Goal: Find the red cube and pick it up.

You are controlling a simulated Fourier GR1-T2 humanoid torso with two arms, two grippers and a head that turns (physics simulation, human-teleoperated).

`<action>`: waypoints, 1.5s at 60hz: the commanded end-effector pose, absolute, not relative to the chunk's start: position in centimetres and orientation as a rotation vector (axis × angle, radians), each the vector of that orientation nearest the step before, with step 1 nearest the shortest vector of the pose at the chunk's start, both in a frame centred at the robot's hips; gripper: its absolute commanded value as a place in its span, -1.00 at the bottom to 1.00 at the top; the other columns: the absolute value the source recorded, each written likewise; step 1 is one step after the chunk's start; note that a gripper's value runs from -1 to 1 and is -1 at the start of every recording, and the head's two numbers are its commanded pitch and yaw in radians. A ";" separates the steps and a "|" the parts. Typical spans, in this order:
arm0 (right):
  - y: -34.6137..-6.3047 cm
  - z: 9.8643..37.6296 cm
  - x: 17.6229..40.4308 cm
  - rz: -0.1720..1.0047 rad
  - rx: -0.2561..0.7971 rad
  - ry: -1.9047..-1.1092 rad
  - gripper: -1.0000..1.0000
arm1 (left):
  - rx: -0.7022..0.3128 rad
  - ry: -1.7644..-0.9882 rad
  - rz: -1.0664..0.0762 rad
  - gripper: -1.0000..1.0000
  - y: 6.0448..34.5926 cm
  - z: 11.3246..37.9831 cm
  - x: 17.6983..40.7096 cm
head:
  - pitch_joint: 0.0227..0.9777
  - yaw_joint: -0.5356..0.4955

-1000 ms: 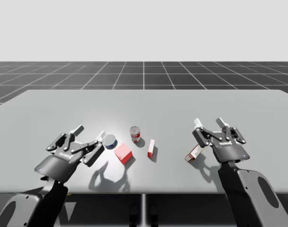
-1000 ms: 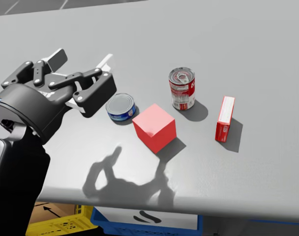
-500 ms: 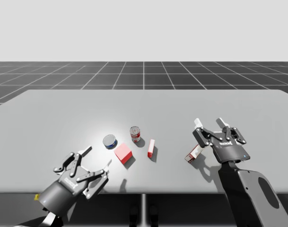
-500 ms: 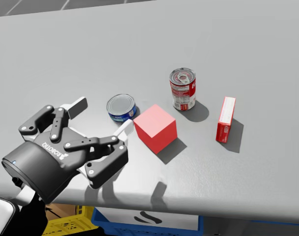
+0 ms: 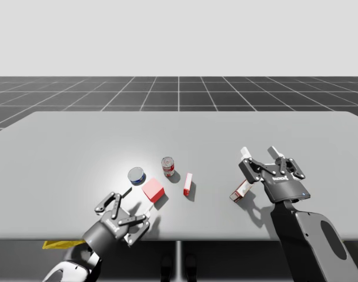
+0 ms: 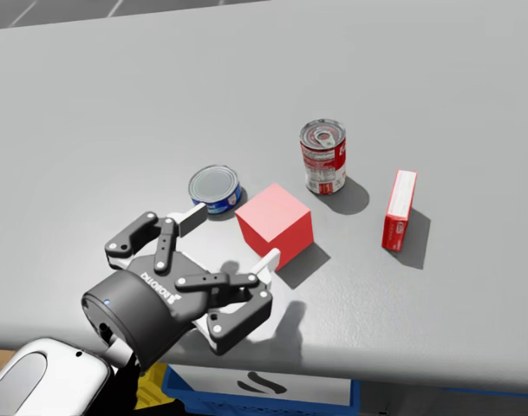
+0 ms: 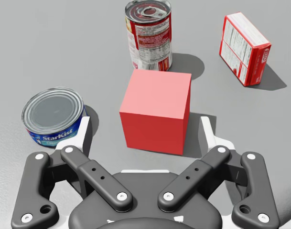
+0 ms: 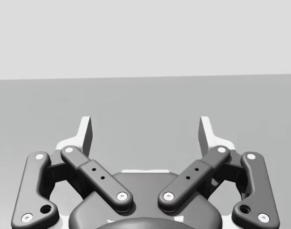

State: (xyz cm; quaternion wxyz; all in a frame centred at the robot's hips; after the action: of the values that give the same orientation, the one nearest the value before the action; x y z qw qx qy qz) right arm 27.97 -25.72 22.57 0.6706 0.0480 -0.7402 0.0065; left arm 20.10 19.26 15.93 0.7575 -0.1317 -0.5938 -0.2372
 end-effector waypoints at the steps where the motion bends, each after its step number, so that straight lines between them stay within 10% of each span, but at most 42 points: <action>1: -25.7 22.6 27.9 0.016 0.111 -1.666 -1.00 | -0.285 -1.272 -0.529 -1.00 18.2 15.1 21.3 | 0.82 0.43; 42: -26.0 22.7 28.1 0.011 0.117 -1.673 -1.00 | -0.251 -1.198 -0.514 -1.00 16.0 12.4 25.4 | 0.80 0.41; 45: -26.1 22.8 28.1 0.011 0.117 -1.674 -1.00 | -0.252 -1.196 -0.512 -0.45 16.0 12.3 25.3 | 0.80 0.41; 47: -26.1 22.8 28.2 0.010 0.117 -1.674 -1.00 | -0.254 -1.192 -0.513 0.86 16.0 12.2 25.2 | 0.79 0.41; 48: -26.1 22.8 28.2 0.010 0.117 -1.674 -1.00 | -0.255 -1.191 -0.514 0.90 16.0 12.2 25.2 | 0.79 0.41; 90: -26.6 22.9 28.4 -0.023 0.145 -1.665 -1.00 | -0.266 -1.193 -0.579 1.00 15.4 12.1 24.1 | -0.14 0.42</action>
State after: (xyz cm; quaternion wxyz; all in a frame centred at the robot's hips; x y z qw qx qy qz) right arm 28.36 -26.53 22.88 0.6702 0.0624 -0.7395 -0.0089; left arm 25.12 15.98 13.29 0.7771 -0.0879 -0.5813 -0.2245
